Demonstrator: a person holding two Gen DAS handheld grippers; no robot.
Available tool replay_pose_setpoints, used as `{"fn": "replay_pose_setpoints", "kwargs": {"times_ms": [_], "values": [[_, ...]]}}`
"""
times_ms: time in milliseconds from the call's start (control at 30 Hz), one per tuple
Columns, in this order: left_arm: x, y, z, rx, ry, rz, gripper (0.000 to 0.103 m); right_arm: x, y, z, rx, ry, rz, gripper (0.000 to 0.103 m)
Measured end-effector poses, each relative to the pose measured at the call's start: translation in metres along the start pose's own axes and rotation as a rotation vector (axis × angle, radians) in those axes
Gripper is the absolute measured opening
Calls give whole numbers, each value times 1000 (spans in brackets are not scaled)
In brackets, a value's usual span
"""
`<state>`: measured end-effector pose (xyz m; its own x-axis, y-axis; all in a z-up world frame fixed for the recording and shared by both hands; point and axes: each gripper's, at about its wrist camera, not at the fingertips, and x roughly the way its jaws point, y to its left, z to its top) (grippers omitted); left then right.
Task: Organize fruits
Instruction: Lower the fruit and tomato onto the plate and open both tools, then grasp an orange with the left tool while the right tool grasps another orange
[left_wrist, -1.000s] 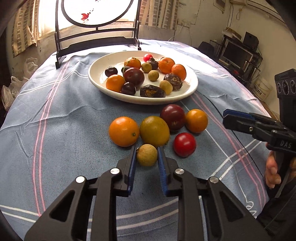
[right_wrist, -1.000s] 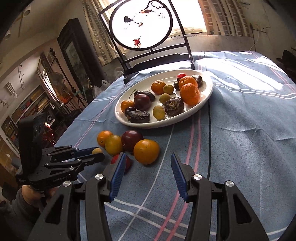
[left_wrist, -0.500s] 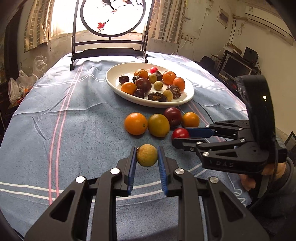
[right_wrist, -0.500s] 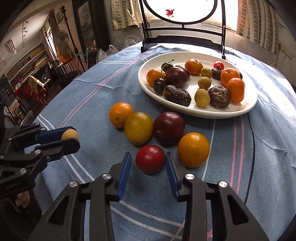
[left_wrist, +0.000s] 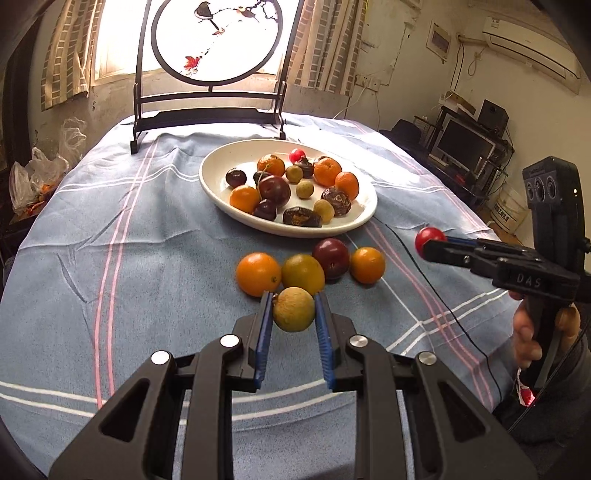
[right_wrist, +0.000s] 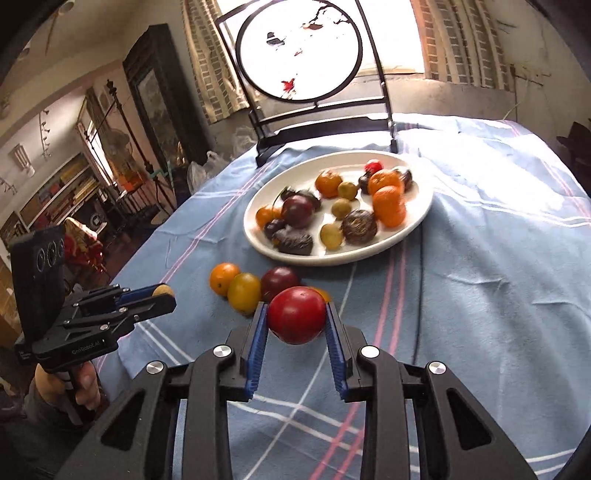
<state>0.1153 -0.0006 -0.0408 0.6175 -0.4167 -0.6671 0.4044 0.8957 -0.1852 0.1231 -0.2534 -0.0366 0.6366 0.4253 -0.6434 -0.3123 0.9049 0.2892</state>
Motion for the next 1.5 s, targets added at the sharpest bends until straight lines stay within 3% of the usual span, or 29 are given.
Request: {"fn": "replay_pose_setpoints", "kwargs": {"times_ms": [200, 467, 533, 567, 633, 700, 767, 800, 967, 1133, 1333, 1400, 1433, 1500], "values": [[28, -3, 58, 7, -2, -25, 22, 0, -25, 56, 37, -55, 0, 31], [106, 11, 124, -58, 65, 13, 22, 81, -38, 106, 78, 8, -23, 33], [126, 18, 131, -84, 106, 28, 32, 98, -37, 111, 64, 28, -56, 36], [133, 22, 133, -103, 117, 36, 40, 102, -37, 113, 61, 22, -78, 46], [131, 28, 134, -133, 104, 23, 40, 100, -37, 112, 69, -3, -85, 50], [116, 29, 131, -134, 67, 8, 45, 90, -34, 105, 61, -14, -68, 50], [96, 28, 122, -121, 28, 17, 60, 79, -30, 95, 38, -19, -78, 50], [87, 27, 115, -110, 17, 19, 61, 74, -29, 87, 31, -15, -80, 50], [58, 29, 73, -51, 42, 50, 61, 58, -17, 42, -4, 35, -63, 51], [45, 40, 34, -70, 86, 72, 61, 60, 6, 9, -73, 101, -58, 51], [37, 41, 14, -75, 91, 81, 61, 74, 19, 1, -132, 140, -97, 51], [37, 43, 11, -81, 98, 77, 61, 83, 19, 3, -144, 158, -133, 46], [38, 43, 9, -81, 102, 81, 61, 87, 17, 3, -135, 170, -119, 38], [40, 43, 8, -73, 106, 94, 61, 87, 16, 3, -124, 162, -111, 38]]}}
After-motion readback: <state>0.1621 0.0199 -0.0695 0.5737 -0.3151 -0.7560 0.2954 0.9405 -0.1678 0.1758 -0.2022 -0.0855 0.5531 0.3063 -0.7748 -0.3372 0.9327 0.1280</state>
